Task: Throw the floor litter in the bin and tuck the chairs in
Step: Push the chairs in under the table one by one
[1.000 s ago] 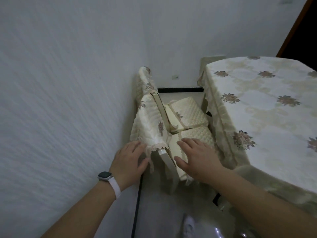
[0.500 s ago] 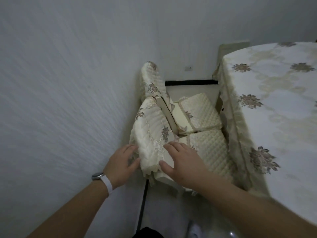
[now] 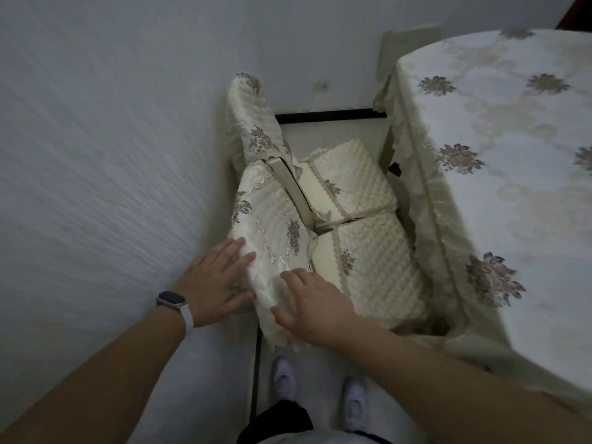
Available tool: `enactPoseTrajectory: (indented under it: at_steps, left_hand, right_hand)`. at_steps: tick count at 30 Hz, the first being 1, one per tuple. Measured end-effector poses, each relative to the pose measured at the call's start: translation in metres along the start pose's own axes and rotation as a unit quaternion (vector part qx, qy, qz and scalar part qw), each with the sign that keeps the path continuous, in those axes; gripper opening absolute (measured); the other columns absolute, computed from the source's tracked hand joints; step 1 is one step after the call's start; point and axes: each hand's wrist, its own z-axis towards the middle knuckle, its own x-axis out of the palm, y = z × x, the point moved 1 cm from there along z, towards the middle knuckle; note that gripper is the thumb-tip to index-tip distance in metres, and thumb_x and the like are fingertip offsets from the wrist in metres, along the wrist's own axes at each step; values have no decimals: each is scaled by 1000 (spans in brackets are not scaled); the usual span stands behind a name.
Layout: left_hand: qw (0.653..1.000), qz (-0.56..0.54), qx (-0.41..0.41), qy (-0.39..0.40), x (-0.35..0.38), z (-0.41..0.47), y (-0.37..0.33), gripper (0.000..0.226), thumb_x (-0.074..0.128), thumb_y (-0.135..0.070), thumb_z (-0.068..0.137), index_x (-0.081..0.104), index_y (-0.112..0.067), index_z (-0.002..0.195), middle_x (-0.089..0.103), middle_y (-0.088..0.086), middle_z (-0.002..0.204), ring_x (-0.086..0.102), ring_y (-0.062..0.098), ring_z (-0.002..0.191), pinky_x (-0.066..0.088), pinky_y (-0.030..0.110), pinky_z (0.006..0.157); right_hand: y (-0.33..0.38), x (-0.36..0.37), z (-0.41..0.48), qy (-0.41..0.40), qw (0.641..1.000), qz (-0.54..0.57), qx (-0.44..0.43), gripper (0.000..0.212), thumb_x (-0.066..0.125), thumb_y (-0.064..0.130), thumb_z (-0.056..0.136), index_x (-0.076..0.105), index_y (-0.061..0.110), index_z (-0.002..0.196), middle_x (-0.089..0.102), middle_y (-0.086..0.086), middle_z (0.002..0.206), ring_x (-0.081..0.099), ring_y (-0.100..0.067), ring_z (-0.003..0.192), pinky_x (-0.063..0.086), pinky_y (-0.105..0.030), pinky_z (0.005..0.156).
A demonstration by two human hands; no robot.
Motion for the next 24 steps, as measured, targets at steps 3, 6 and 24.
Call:
enactPoseTrajectory:
  at_steps: [3,6,24]
  left_hand:
    - [999,-3,40,0,8,12,19,77,45,-72,85,37,-25,145,34,11,155,32,30,142,38,51,107]
    - [996,-3,83,-7,13,25,33,76,34,-74,88,36,-25,146,33,11,155,29,32,143,26,44,109]
    - [975,-134,140,-110,36,58,35,80,73,-59,63,48,-19,128,41,12,148,36,38,139,40,58,103]
  right_hand:
    - [12,10,17,13,1000,7,9,56,51,56,86,43,21,129,51,-1,123,52,-27,111,48,-45,86]
    - [19,19,27,18,999,7,36,61,53,55,85,38,21,134,51,-2,124,53,-27,109,49,-44,82]
    - [28,28,37,10,986,50,161,62,62,40,82,37,19,136,53,-6,119,58,-32,99,48,-39,79]
